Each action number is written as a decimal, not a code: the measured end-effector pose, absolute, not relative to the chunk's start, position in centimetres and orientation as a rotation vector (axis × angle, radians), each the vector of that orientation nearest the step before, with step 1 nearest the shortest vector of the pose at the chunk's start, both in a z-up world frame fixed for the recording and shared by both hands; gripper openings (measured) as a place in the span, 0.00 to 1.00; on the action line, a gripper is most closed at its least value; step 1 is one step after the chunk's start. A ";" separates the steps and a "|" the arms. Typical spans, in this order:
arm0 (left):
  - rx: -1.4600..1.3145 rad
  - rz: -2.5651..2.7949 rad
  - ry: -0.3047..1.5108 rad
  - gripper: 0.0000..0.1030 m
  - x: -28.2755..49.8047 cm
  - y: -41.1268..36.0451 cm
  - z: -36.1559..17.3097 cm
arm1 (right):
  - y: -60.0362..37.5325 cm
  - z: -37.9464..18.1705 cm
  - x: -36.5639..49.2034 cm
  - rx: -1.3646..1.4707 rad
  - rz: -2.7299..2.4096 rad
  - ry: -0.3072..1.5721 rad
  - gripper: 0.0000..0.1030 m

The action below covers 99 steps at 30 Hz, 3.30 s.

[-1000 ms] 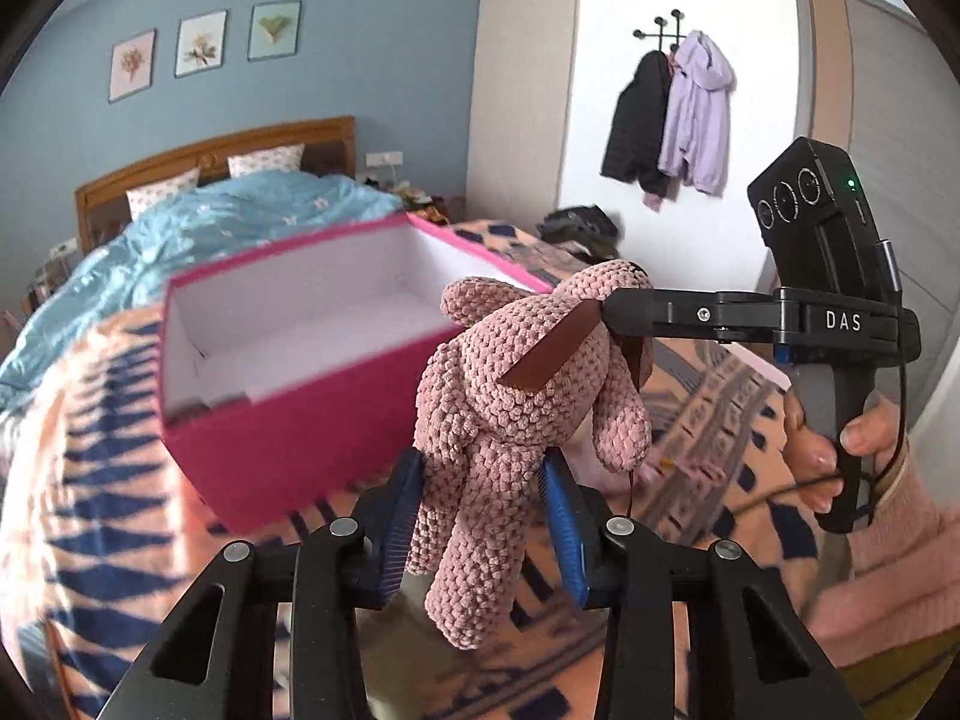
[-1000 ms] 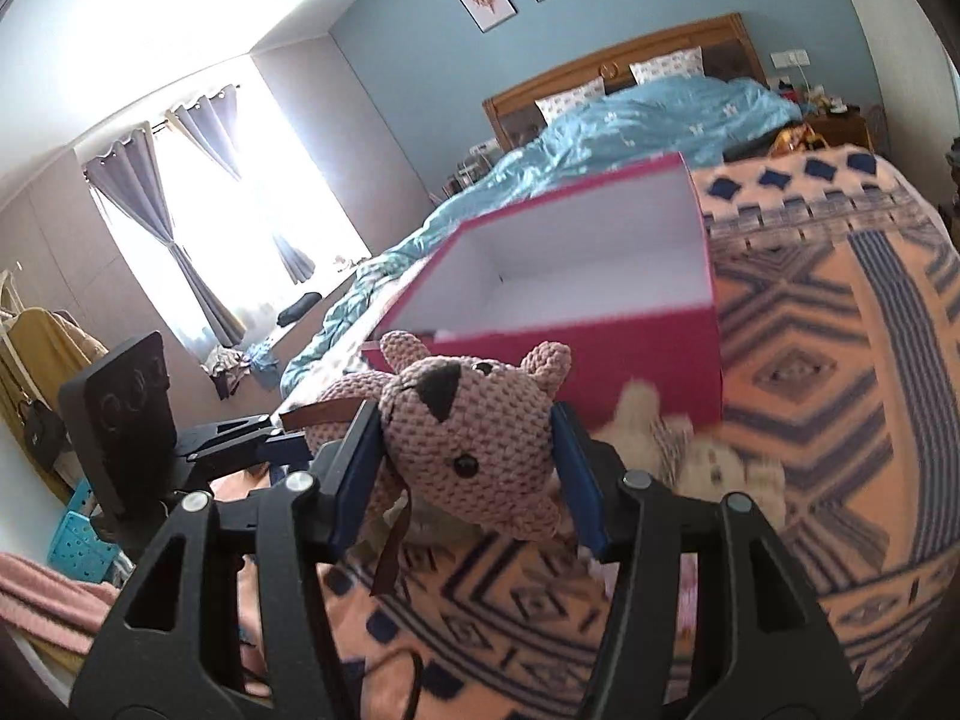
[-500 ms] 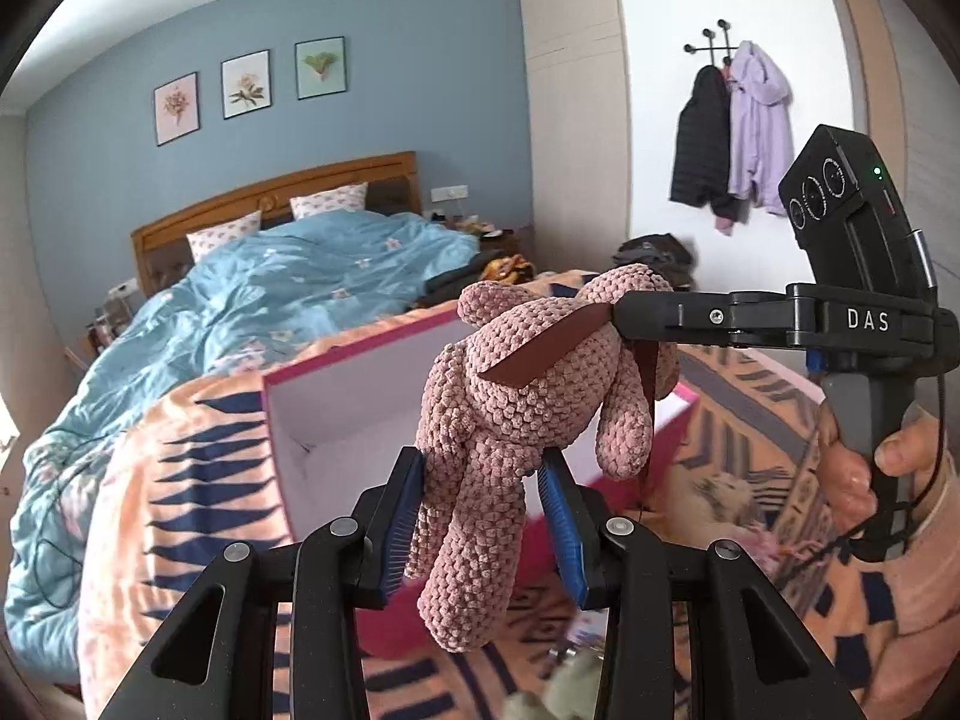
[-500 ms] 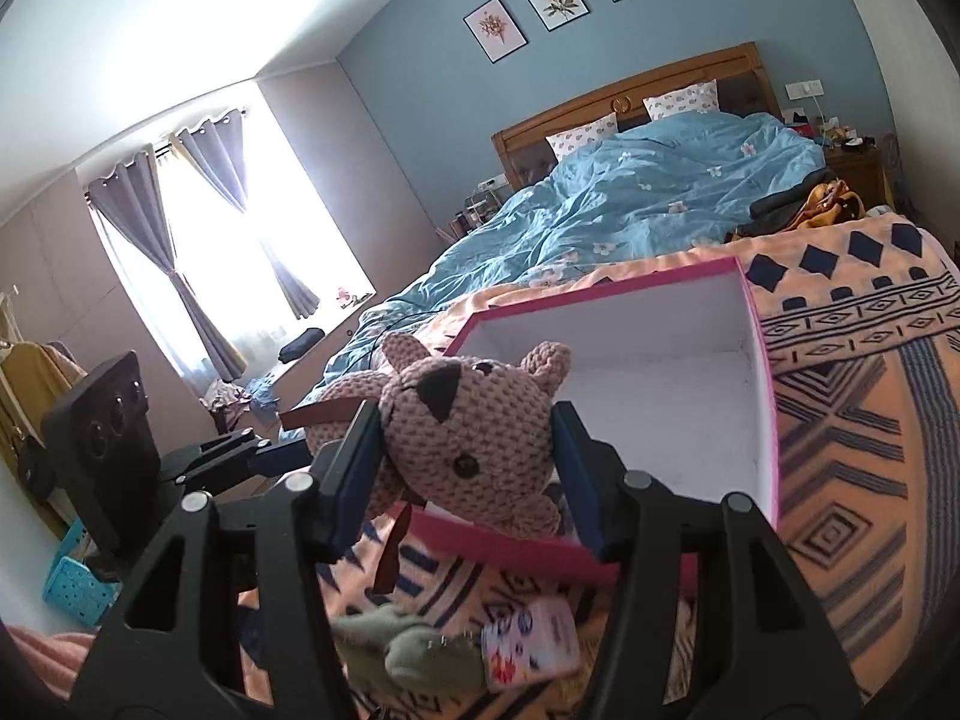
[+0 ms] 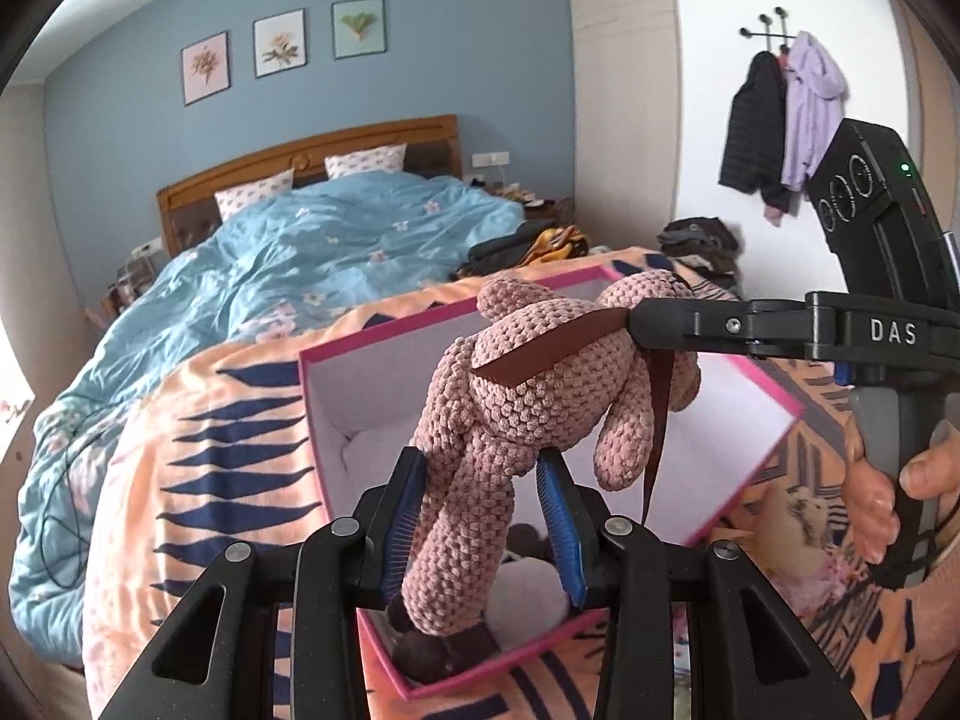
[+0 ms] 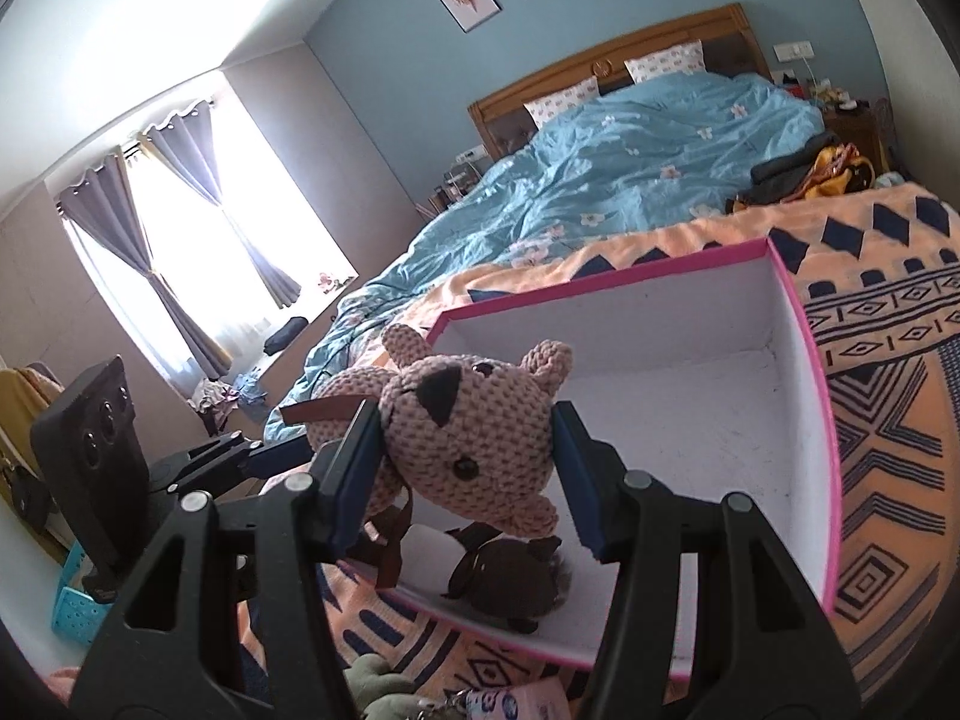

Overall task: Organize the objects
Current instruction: 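Carry the bunny into the magenta box and open both grippers, then move both grippers to the green dinosaur plush and close on it, then lift the green dinosaur and carry it over the magenta box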

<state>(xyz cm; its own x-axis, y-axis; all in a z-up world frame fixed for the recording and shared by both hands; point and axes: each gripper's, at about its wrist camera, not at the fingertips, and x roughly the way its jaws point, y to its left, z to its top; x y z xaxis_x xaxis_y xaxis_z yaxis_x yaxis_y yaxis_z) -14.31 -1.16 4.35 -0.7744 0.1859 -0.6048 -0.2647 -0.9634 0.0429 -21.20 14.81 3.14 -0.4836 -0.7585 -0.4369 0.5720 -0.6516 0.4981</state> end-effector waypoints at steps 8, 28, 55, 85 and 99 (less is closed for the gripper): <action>-1.050 2.749 0.169 0.33 -17.4 -1.8 1.9 | 12.2 0.4 -24.2 0.944 -2.152 -0.346 0.57; -0.872 2.774 -0.003 0.64 -13.7 -3.6 2.7 | 12.1 -0.8 -23.6 1.005 -2.211 -0.244 0.66; -0.878 2.745 -0.098 0.73 -1.4 -2.7 -1.0 | 16.2 -3.4 -8.6 0.889 -2.055 -0.080 0.69; -1.112 2.621 -0.291 0.64 1.1 -2.9 -7.0 | 11.4 -8.7 -7.4 1.025 -1.980 0.014 0.68; -1.090 2.601 -0.300 0.51 1.5 -2.4 -6.3 | 12.2 -8.1 -7.0 0.997 -1.991 -0.006 0.62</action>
<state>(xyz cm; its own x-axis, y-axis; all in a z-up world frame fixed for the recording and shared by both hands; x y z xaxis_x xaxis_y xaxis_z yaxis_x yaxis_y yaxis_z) 1.53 -2.42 -6.34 -0.6653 0.3550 -0.6568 -0.1963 -0.9319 -0.3049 -7.00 12.23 -8.14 -0.2872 -0.7106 -0.6423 0.7066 -0.6099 0.3589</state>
